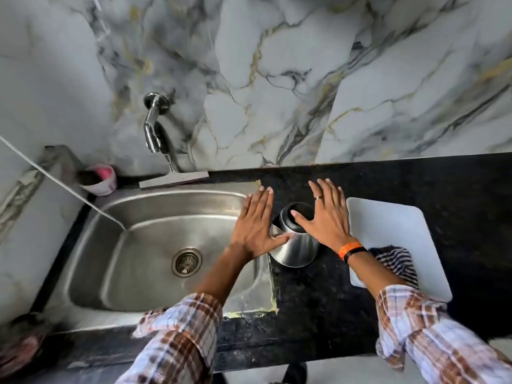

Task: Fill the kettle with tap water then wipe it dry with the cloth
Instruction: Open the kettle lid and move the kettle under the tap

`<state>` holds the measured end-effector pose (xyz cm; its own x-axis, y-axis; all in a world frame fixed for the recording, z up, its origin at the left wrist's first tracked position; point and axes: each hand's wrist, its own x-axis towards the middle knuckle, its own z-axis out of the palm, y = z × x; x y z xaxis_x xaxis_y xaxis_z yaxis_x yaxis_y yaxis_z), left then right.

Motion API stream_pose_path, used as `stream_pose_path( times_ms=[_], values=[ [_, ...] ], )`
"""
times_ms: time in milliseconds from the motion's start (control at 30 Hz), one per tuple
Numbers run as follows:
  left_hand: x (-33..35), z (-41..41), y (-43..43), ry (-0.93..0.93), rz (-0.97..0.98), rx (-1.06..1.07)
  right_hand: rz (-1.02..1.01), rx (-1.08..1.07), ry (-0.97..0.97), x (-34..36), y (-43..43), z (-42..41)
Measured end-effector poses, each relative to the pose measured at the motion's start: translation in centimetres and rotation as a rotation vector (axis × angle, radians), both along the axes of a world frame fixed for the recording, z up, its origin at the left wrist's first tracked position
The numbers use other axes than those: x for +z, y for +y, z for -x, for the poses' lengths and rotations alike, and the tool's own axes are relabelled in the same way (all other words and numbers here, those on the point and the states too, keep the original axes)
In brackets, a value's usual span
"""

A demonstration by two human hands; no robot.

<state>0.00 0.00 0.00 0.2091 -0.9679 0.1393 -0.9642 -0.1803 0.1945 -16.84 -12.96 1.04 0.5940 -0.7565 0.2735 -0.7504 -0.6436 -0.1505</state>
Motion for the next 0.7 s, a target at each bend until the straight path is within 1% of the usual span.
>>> stream_pose_path(
  times_ms=[200,300,433,600,700],
  values=[
    [-1.7,2.6,-1.3,-0.002,-0.135,-0.019,-0.185,-0.044,0.075,-0.4,-0.1,0.7],
    [-2.4,3.0,-1.5,0.058,-0.133,0.027,-0.212,-0.032,0.120,0.0,-0.2,0.6],
    [-2.7,3.4,-1.7,0.055,-0.135,0.065,-0.218,-0.002,0.183,0.3,-0.6,0.3],
    [-2.6,3.5,-1.6,0.035,-0.149,0.078,-0.243,0.053,0.178,0.1,-1.1,0.6],
    [-2.4,3.6,-1.6,0.027,-0.157,0.082,-0.310,0.062,0.093,0.2,-1.5,0.9]
  ],
)
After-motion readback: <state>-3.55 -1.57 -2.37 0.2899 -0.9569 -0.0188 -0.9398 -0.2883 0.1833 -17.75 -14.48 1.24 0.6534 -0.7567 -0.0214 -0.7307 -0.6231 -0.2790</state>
